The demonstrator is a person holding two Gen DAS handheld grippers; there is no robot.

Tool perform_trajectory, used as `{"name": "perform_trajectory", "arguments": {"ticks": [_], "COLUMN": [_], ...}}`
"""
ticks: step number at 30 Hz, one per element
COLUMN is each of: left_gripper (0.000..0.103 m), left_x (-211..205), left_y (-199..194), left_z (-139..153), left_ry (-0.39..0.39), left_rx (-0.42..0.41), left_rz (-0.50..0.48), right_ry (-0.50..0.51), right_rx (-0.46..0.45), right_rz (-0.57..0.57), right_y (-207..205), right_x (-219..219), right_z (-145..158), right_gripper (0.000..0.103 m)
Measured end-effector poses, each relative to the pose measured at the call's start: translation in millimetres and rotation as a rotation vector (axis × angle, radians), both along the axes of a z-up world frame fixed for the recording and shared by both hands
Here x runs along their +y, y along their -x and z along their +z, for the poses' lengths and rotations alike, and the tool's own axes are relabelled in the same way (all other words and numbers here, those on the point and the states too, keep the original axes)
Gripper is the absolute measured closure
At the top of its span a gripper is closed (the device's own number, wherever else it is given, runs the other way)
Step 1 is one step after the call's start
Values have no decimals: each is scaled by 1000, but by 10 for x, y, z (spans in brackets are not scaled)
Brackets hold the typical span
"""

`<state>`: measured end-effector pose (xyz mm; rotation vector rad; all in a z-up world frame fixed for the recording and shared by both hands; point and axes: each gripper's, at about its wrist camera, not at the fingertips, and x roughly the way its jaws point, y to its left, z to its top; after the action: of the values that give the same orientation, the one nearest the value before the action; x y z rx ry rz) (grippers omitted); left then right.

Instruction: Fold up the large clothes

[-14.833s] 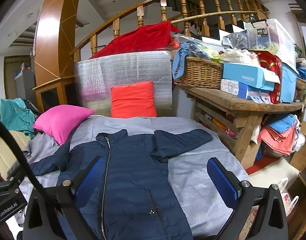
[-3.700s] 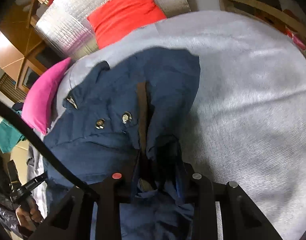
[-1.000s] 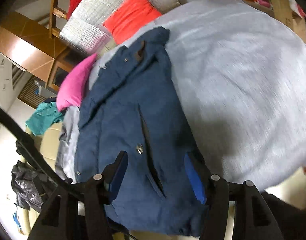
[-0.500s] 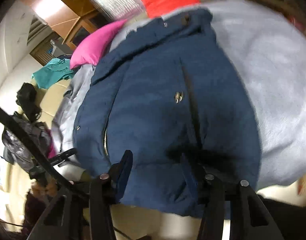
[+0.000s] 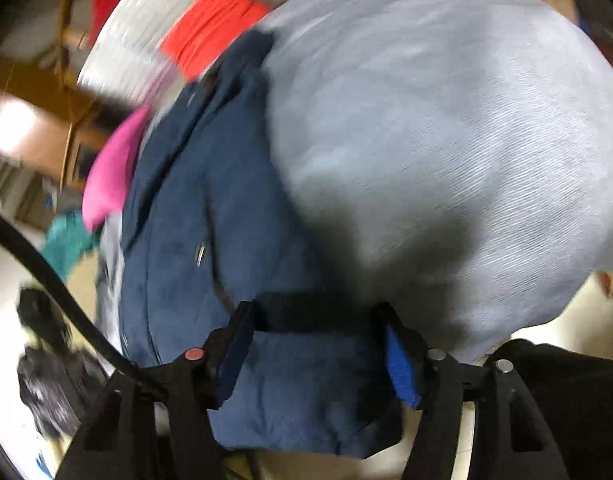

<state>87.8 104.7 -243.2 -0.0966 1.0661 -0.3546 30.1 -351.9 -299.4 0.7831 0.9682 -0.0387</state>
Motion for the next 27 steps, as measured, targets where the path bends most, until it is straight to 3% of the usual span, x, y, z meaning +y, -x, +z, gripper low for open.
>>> {"name": "perform_trajectory", "arguments": {"ticks": [4,6,9,11,14,17,19,20,22,23,24,27], "left_gripper": [66,62,54,55,72,72,68,61,60,65,79,86], "left_x": [86,144,111,53,-53,-68,-107,-100,-135,-156,-182,-139], "left_y": [-2,-17,-43,-16,-27,-51,-60,-54,11,36,69,83], "left_z": [38,18,-49,-20,61,53,32,26,45,60,101,231], "left_ry": [69,71,54,42,57,53,51,62,56,41,23,54], "left_rx": [-7,8,42,23,-15,-9,7,12,-6,-23,-50,-101], "left_rz": [7,23,30,3,-26,-18,-7,-10,-34,-45,-55,-57], "right_ry": [-70,-59,-71,-19,46,79,73,83,121,139,152,180], "right_rx": [-142,-168,-83,-56,-91,-74,-6,-3,5,5,1,-46], "right_rz": [213,227,177,199,229,216,203,199,199,196,198,201], "right_y": [-56,-60,-135,-167,-165,-149,-228,-227,-187,-192,-176,-121], "right_x": [324,357,274,338,443,489,490,517,564,623,660,768], "right_z": [202,238,41,-26,25,-5,-78,-45,16,33,63,257], "right_gripper": [39,39,42,61,71,70,66,64,65,69,76,79]}}
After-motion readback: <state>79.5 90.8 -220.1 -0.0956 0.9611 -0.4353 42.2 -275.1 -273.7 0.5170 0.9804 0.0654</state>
